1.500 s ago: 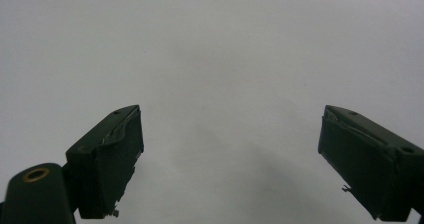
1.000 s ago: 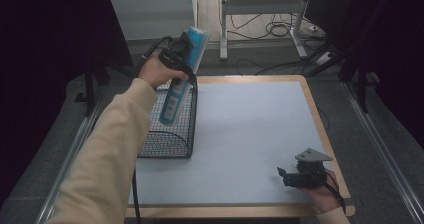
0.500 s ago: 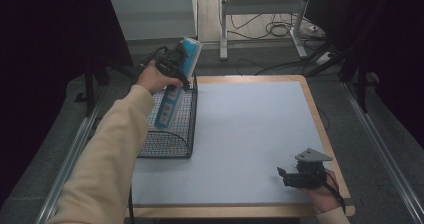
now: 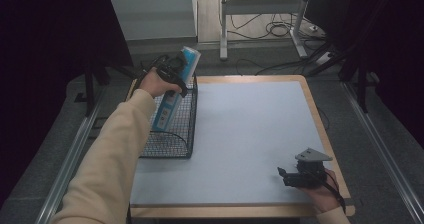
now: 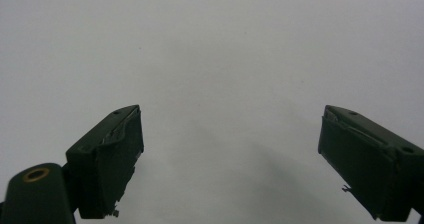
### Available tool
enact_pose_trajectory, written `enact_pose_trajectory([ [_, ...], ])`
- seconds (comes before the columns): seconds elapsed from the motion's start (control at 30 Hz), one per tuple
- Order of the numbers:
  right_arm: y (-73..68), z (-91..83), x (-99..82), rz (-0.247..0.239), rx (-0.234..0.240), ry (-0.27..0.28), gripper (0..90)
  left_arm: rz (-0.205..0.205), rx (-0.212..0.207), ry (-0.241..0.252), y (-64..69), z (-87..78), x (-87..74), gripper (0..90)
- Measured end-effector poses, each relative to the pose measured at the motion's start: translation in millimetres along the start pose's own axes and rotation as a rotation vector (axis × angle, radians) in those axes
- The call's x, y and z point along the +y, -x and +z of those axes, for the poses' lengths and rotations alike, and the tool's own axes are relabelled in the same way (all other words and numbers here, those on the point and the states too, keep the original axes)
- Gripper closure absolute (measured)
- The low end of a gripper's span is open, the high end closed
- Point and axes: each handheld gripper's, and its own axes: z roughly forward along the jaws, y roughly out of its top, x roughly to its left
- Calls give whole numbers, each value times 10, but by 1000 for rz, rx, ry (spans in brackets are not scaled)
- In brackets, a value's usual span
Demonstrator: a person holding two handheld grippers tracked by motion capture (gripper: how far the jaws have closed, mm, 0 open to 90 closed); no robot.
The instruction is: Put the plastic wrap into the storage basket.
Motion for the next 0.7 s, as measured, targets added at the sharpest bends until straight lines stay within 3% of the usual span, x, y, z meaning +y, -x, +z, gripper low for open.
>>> enact_pose_trajectory([
  [0.17,1,-3,2,-2,-2,0,109,-17,2,-16,-38,179,47,316],
  [0.5,3,2,-1,-3,-3,-3,109,-47,15,8,-62,419,174,315],
  [0.7,5,2,-2,-2,-2,-2,109,-52,22,-2,-60,513,235,315],
])
